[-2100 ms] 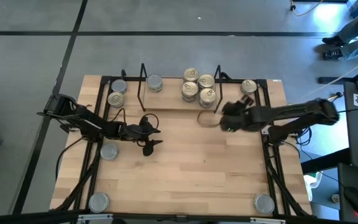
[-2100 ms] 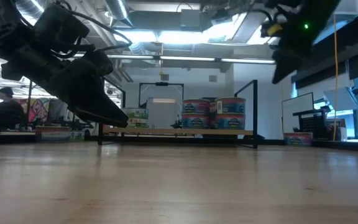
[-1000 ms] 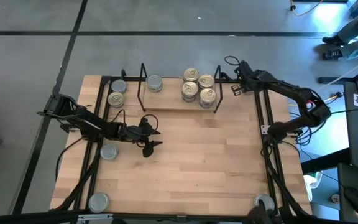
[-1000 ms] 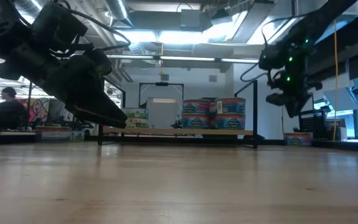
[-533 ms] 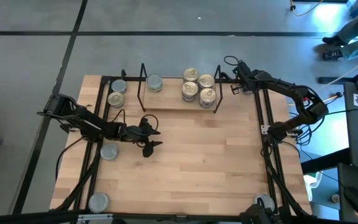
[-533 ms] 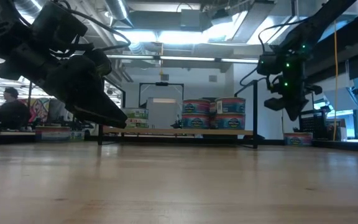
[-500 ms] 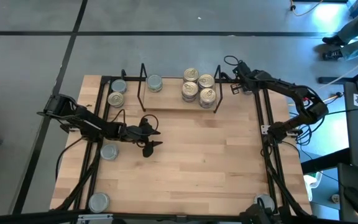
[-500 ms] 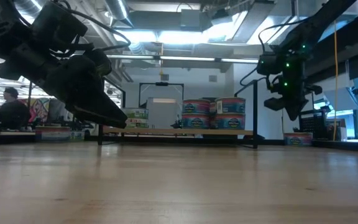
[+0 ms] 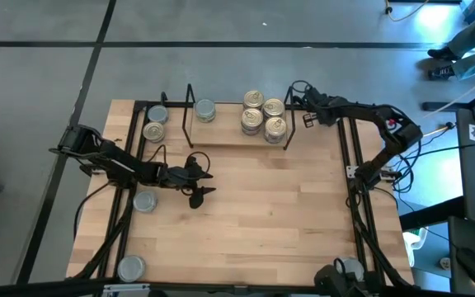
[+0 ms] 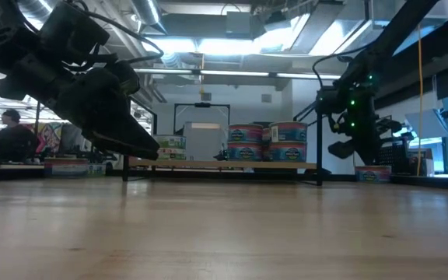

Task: Stack canned seafood by type on shelf
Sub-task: Put the blue-pink tuna can on the shelf

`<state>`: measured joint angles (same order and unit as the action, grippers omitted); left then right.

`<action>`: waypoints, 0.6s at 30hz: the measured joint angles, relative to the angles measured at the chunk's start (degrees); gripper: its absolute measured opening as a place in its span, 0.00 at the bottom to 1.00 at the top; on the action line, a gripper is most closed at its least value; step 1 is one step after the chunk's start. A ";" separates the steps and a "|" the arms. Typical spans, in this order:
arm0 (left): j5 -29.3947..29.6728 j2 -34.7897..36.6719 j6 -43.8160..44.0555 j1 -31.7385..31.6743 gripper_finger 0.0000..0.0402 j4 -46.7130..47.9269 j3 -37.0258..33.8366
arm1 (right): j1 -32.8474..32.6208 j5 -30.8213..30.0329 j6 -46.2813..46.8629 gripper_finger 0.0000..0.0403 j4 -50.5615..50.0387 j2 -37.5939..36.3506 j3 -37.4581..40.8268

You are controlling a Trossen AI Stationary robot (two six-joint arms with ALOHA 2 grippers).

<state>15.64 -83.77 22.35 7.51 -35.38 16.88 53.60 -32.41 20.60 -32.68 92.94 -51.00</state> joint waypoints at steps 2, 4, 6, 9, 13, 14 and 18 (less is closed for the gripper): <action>0.00 0.00 0.00 0.00 0.63 0.09 0.00 | 0.00 0.02 -0.12 0.02 -0.06 -0.08 -0.09; 0.00 0.00 -0.01 0.00 0.63 0.11 -0.01 | -0.01 0.60 -0.17 0.02 -1.07 -0.06 -0.09; 0.00 0.00 0.00 0.00 0.63 0.13 -0.01 | 0.02 2.18 -0.27 0.02 -1.76 -0.08 -0.09; 0.00 0.00 0.00 0.00 0.63 0.15 0.00 | 0.02 3.75 -1.08 0.02 -3.73 -0.28 0.05; 0.00 0.00 0.36 0.00 0.63 0.15 0.00 | -0.05 4.71 -2.29 0.02 -6.31 -0.34 0.04; 0.00 0.00 0.43 0.02 0.63 0.15 -0.01 | -0.34 5.44 -2.43 0.02 -7.26 -0.37 -0.08; 0.00 0.00 0.44 0.01 0.63 0.13 -0.02 | -0.83 7.16 -1.90 0.02 -12.49 -0.66 -0.92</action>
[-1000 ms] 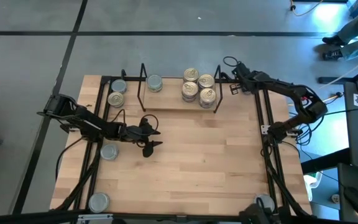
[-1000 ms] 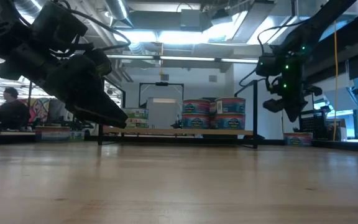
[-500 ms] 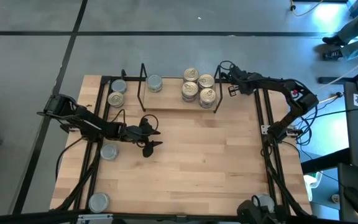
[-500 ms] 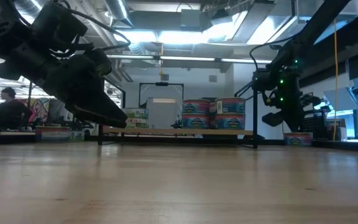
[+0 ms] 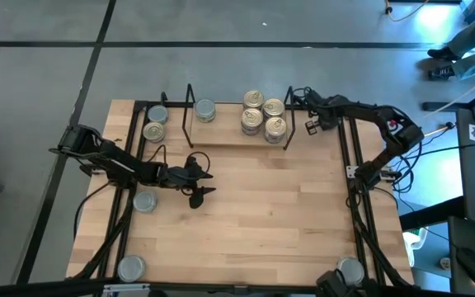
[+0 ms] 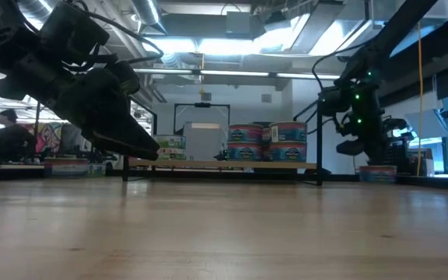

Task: Stack canned seafood by type on shelf
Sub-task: Put the blue-pink tuna can on the shelf

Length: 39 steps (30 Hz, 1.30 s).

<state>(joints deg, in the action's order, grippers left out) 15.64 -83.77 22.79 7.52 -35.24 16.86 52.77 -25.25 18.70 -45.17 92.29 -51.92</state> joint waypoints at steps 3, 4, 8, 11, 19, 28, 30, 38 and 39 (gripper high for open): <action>0.00 0.00 -0.04 -0.01 0.63 0.00 0.00 | -1.02 1.45 -0.26 0.02 -1.91 -0.60 0.04; 0.00 0.00 -0.04 -0.01 0.63 -0.06 0.01 | -1.30 1.74 -0.28 0.02 -2.89 -0.81 0.04; 0.00 0.00 0.25 -0.01 0.63 -0.13 0.02 | -3.74 2.51 0.58 0.02 -9.84 -1.12 0.24; 0.00 0.00 1.14 -0.01 0.63 -0.13 0.02 | -5.80 3.14 1.47 0.02 -13.26 -1.07 0.29; 0.00 0.00 1.25 -0.01 0.63 -0.13 0.00 | -12.23 4.36 8.25 0.02 -19.59 -1.00 0.39; 0.00 0.02 1.29 0.10 0.63 -0.11 0.00 | -13.98 3.92 14.03 0.02 -23.89 -1.22 4.95; 0.00 0.02 1.29 0.08 0.63 -0.11 0.00 | -14.58 4.73 14.22 0.02 -22.51 -1.26 6.89; 0.00 0.02 1.29 0.06 0.63 -0.15 0.00 | -16.15 5.36 15.56 0.02 -21.91 -5.82 8.02; 0.00 0.02 1.29 0.06 0.63 -0.14 0.01 | -16.15 5.39 15.56 0.02 -22.34 -6.76 8.02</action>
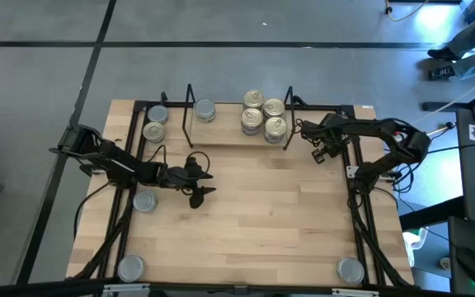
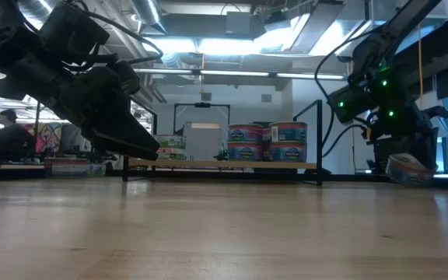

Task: Stack canned seafood by type on shelf
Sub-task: Put the blue-pink tuna can on the shelf

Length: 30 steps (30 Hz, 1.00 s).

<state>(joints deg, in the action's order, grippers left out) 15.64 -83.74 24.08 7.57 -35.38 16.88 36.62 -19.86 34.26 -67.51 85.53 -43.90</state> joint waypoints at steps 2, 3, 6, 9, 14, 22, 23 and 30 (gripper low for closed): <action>0.00 0.00 0.00 0.00 0.63 -0.01 0.00 | 0.00 0.02 0.00 0.02 -0.65 -2.33 0.00; 0.00 0.00 0.00 0.00 0.63 0.00 0.00 | 0.00 0.08 0.00 0.02 -0.73 -3.63 0.00; 0.00 0.00 0.00 0.00 0.63 0.01 0.01 | 0.00 0.11 0.07 0.02 -1.13 -7.43 0.00; 0.00 0.00 0.00 0.00 0.63 0.01 -0.01 | 0.00 0.03 1.20 0.02 -1.15 -11.08 0.00; 0.00 0.00 0.00 0.00 0.63 0.01 0.01 | 0.00 -4.97 3.48 0.02 3.41 -15.64 0.12; 0.00 0.00 -0.35 0.00 0.63 0.03 -0.01 | 0.02 -5.98 11.22 0.02 18.02 -18.67 7.24; 0.00 0.00 -0.37 0.00 0.63 0.03 0.00 | 0.02 -6.00 12.27 0.02 19.37 -18.70 8.27; 0.00 0.00 -0.41 0.00 0.63 0.03 0.00 | 0.15 -4.70 14.09 0.02 20.97 -18.84 12.01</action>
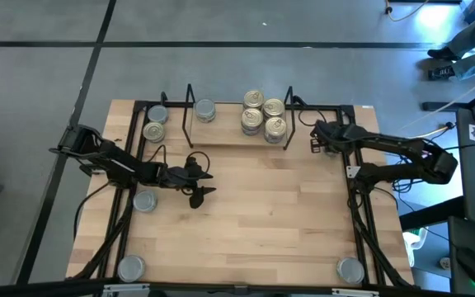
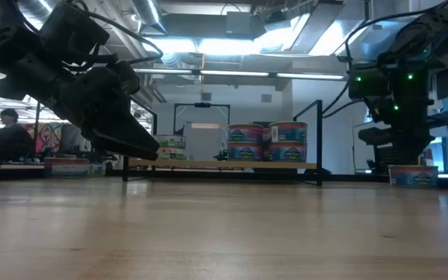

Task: Stack canned seafood by type on shelf
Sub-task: Put the blue-pink tuna can on the shelf

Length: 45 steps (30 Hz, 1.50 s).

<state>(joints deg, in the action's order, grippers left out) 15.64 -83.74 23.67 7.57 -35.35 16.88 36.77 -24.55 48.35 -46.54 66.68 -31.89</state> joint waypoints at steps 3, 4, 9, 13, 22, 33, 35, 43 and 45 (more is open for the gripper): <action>0.00 0.00 -0.01 0.00 0.63 0.00 -0.01 | -0.07 1.70 -0.17 0.02 -0.49 -0.07 0.33; 0.00 0.00 -0.01 0.00 0.63 -0.02 -0.01 | -0.33 2.39 -0.42 0.02 -1.21 -0.07 0.28; 0.00 0.00 0.23 0.00 0.63 -0.02 -0.01 | -2.41 3.88 -0.36 0.02 -4.25 -0.22 0.30; 0.00 0.00 0.26 0.00 0.63 -0.02 -0.01 | -5.39 5.59 0.95 0.02 -6.41 -0.38 0.23; 0.00 0.00 0.39 0.00 0.63 -0.04 0.00 | -15.66 8.96 7.98 0.02 -13.22 -0.21 -1.95; 0.00 0.00 0.41 0.00 0.63 -0.07 -0.01 | -32.16 12.80 14.29 0.02 -5.61 -0.29 -2.06; 0.00 0.00 0.41 0.00 0.63 -0.07 0.00 | -34.88 12.90 13.83 0.02 -1.18 -0.24 -1.99; 0.00 0.00 1.52 0.00 0.63 -0.26 0.01 | -42.36 14.10 6.62 0.02 20.08 2.85 -1.81; 0.00 0.00 2.04 0.11 0.63 -0.44 0.01 | -43.23 14.05 4.81 0.02 24.24 5.85 -1.84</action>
<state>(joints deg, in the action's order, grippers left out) 15.64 -83.74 25.71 7.69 -35.80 16.88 -6.46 -10.50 53.16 -22.30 72.54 -33.73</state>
